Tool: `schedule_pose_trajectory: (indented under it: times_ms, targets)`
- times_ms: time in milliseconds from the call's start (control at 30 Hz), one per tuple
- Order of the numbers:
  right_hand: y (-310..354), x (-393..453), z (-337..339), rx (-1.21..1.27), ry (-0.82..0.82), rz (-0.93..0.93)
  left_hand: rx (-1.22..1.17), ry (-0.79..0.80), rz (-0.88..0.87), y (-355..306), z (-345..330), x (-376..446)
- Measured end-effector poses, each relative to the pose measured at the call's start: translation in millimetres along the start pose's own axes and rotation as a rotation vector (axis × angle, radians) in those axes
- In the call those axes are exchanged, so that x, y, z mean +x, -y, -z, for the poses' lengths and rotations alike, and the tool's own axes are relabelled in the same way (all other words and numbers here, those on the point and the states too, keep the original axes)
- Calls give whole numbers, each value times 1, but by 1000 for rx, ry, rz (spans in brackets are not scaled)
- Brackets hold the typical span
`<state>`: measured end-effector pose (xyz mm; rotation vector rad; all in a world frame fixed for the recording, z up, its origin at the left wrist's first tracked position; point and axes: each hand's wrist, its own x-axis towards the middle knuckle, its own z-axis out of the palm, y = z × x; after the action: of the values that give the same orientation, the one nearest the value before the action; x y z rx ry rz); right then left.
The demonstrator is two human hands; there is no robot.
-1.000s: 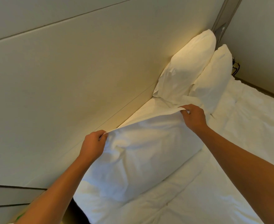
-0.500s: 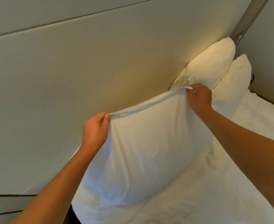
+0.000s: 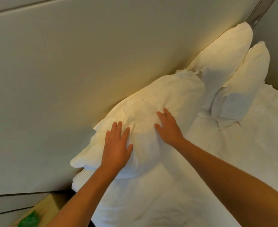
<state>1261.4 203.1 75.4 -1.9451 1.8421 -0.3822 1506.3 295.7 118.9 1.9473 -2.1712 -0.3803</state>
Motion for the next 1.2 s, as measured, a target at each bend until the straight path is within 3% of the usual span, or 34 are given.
schedule_pose_trajectory:
  times_ms: [133, 400, 600, 767, 1000, 1200]
  targets:
    - [-2, -27, -28, -34, 62, -1, 181, 75, -25, 9, -16, -6]
    - [9, -49, -17, -80, 292, -48, 140, 138, -20, 15, -6, -10]
    - [-11, -120, 13, -84, 386, -245, 149, 205, -107, -21, -10, -21]
    - [-59, -236, 39, -129, 425, -443, 91, 399, -264, -90, -36, -49]
    - [-135, -452, 82, -32, 294, -792, 125, 618, -530, -221, -81, -133]
    - [-194, -657, 91, 109, 144, -1034, 165, 695, -725, -346, -128, -246]
